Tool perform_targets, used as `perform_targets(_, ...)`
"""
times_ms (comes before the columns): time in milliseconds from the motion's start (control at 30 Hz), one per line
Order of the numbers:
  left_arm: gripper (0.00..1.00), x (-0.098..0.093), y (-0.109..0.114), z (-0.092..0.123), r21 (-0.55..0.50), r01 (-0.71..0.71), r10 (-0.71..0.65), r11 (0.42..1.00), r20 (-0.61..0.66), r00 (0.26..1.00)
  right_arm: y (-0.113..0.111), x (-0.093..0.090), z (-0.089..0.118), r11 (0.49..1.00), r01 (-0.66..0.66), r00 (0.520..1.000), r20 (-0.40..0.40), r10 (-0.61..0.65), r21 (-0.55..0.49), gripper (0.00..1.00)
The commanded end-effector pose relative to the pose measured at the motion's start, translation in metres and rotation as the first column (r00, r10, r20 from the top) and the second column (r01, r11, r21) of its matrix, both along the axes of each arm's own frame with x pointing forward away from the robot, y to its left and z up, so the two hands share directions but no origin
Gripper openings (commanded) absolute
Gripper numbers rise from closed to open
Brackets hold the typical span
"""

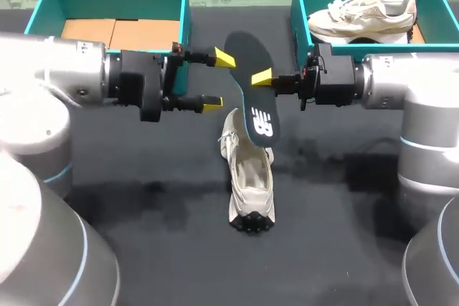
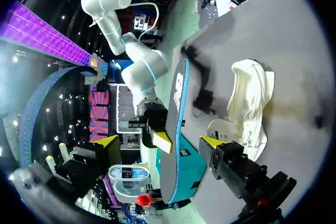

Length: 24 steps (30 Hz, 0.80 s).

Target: Take the shoe out of the shoebox, open the shoe tongue, remove and reinsert the insole, then place the shoe into the shoebox

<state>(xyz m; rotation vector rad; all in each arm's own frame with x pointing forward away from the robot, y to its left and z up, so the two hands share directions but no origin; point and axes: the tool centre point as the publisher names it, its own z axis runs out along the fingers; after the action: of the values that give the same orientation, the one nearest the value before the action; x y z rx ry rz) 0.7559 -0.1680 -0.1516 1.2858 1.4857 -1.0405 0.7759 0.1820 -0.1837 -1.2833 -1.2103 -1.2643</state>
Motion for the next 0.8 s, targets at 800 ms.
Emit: perform_targets(800,1.0,0.053,0.038,0.05,0.676,-0.025,0.023,0.737,0.013,1.0,0.015,-0.035,-0.013,1.0,-0.009,1.0,-0.021,0.008,-0.026,0.0)
